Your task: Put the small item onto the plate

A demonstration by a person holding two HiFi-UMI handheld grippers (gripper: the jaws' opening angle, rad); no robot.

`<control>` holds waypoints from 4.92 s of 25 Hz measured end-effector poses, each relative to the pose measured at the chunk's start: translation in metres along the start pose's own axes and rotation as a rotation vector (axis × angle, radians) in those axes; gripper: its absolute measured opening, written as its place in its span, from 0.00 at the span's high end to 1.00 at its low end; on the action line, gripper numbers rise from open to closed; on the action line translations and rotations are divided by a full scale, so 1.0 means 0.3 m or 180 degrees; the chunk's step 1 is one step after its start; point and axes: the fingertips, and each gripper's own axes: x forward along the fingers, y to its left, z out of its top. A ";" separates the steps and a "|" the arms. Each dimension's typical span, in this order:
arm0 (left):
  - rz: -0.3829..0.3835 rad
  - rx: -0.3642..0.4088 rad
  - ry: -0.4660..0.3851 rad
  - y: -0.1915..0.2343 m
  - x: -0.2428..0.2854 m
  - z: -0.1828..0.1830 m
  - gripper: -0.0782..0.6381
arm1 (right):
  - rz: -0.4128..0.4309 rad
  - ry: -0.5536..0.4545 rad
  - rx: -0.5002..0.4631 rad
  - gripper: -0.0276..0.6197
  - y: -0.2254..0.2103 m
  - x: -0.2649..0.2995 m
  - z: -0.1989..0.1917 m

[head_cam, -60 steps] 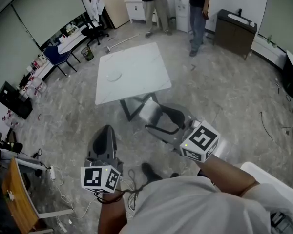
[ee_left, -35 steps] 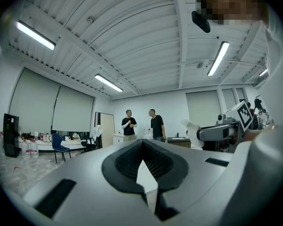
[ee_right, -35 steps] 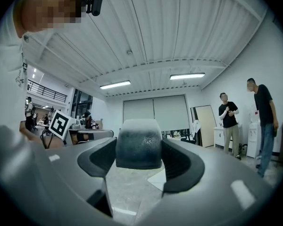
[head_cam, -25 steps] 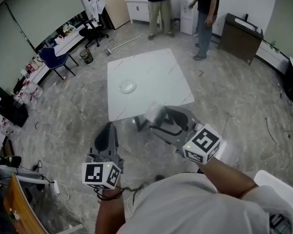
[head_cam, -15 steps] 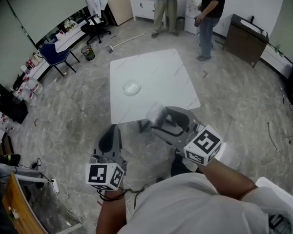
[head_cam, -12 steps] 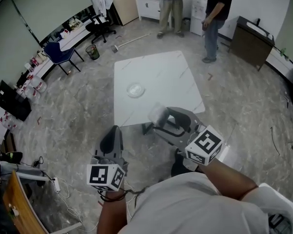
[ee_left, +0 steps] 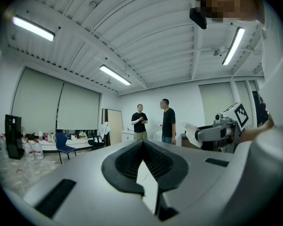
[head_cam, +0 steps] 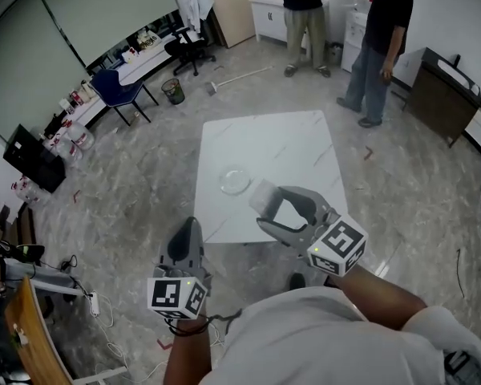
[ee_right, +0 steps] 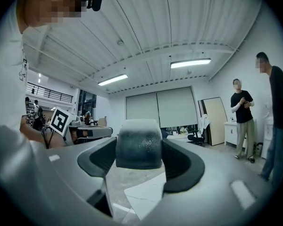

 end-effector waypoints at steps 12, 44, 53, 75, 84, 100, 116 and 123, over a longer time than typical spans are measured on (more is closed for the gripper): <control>0.0219 -0.0165 0.0166 0.167 0.377 -0.132 0.88 | 0.0255 0.0267 0.0001 0.51 -0.350 0.274 -0.082; -0.0310 -0.0627 0.1349 0.831 1.258 -1.147 0.88 | -0.0003 0.2137 0.0372 0.51 -0.904 1.224 -1.305; -0.0413 -0.0774 0.1498 0.869 1.310 -1.380 0.88 | -0.0005 0.2768 0.0136 0.51 -0.965 1.299 -1.593; -0.0221 -0.0912 0.1649 0.926 1.218 -1.437 0.88 | -0.0016 0.2931 -0.0175 0.51 -0.972 1.329 -1.626; -0.0121 -0.0716 0.1408 0.788 1.106 -1.192 0.88 | 0.0373 0.1945 0.0040 0.87 -0.811 1.220 -1.160; -0.0382 -0.0345 0.0250 0.146 0.683 -0.193 0.88 | 0.0251 0.0257 0.0108 0.95 -0.514 0.507 -0.131; -0.0404 -0.0081 -0.0351 -0.143 0.599 0.239 0.88 | 0.0226 -0.0209 -0.0208 0.95 -0.473 0.184 0.244; -0.0385 -0.0011 -0.0378 -0.170 0.616 0.285 0.88 | 0.0222 -0.0280 -0.0190 0.95 -0.504 0.159 0.284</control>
